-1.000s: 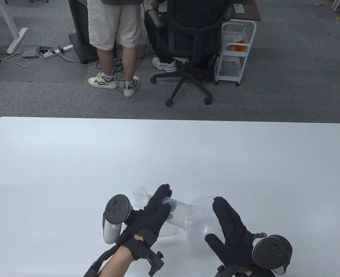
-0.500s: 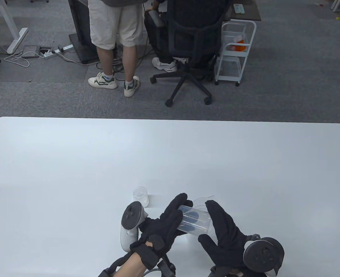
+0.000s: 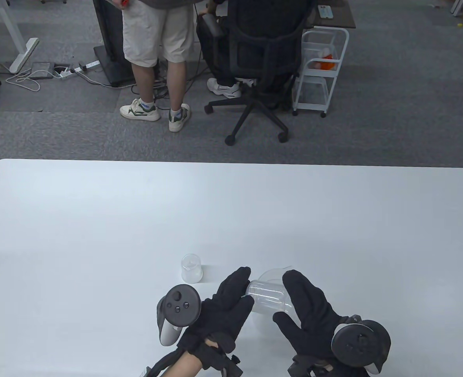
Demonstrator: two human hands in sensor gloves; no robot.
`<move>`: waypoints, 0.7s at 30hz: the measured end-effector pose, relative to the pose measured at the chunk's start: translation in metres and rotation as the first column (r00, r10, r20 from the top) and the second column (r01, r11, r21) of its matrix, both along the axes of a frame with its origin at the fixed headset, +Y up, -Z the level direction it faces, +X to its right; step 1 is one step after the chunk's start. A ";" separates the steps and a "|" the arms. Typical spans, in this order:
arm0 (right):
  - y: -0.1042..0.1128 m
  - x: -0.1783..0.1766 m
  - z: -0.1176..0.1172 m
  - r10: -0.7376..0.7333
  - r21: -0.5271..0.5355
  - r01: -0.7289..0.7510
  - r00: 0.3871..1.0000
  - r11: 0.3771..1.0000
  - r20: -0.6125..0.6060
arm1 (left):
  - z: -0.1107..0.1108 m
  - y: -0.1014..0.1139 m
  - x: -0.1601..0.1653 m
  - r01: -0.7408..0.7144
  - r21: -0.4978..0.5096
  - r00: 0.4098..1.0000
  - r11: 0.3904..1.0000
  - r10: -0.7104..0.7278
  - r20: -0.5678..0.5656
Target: Nest plastic beakers
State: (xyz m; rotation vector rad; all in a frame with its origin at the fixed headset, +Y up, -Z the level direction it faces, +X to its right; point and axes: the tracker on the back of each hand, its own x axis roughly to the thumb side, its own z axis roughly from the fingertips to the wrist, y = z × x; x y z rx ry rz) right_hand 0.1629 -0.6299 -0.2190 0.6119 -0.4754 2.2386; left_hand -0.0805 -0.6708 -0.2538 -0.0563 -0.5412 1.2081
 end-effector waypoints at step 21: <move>-0.028 -0.005 -0.023 0.405 -0.080 -0.397 0.903 0.914 0.141 | 0.002 -0.018 0.001 0.183 0.103 0.982 0.978 -0.177 -0.060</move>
